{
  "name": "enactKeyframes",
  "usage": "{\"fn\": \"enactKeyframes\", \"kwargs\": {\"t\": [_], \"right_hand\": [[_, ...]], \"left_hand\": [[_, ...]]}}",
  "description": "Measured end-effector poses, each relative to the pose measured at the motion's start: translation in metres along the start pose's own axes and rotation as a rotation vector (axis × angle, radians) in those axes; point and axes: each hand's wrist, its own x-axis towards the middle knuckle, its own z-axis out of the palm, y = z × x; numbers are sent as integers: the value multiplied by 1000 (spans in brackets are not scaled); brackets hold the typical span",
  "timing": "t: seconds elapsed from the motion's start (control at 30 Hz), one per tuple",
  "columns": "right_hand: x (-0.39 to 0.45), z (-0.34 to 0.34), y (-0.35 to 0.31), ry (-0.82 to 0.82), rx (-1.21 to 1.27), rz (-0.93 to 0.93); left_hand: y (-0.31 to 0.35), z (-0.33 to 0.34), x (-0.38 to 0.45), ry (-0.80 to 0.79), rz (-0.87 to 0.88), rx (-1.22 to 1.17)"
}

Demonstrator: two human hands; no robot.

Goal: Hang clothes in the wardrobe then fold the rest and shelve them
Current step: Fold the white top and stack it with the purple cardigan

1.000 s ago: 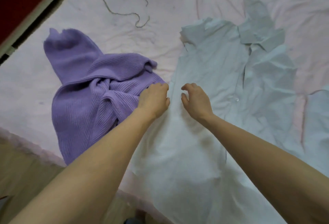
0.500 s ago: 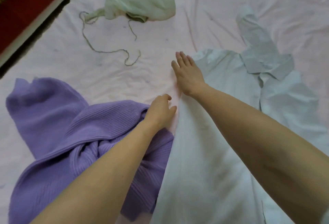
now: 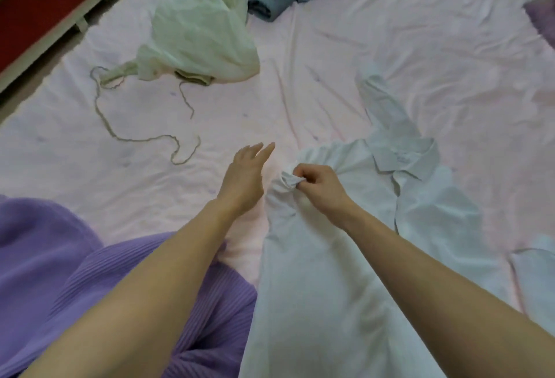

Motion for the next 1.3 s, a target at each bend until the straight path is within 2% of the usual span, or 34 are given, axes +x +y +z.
{"fn": "enactKeyframes", "kwargs": {"t": [0.07,0.23,0.37,0.47,0.57,0.7,0.83,0.9,0.97,1.03,1.1,1.13,1.17,1.23,1.3], "right_hand": [[-5,-8,2,-57,63,23],[-2,-24,-1,-130,164,112],[-3,-34,-10,-75,268,184],[-6,-41,-13,-10,287,196],[-5,-42,-9,138,221,147],[7,-36,-2,349,50,147],[23,-8,-11,299,-183,101],[31,7,-15,260,-317,75],[37,18,-15,189,-502,84],[43,31,-12,100,-628,135],[43,42,-14,92,-599,101],[41,52,-16,97,-545,22],[37,64,-20,69,-502,-76],[30,90,-28,-123,-505,-212],[30,107,-29,-286,-596,-261]], "left_hand": [[4,2,13,-44,78,72],[15,20,40,-93,236,34],[27,17,51,-99,294,-124],[33,5,57,-130,311,-126],[29,-12,61,-130,236,-155],[20,-44,54,-21,60,-396],[10,-72,41,6,-148,-652],[3,-82,38,80,-276,-752],[-10,-95,37,140,-378,-634],[-27,-113,35,38,-379,-196],[-34,-129,30,-229,-322,195],[-36,-138,25,-395,-343,306],[-39,-145,19,-553,-385,373],[-49,-158,7,-770,-415,401],[-63,-163,-3,-791,-356,199]]}}
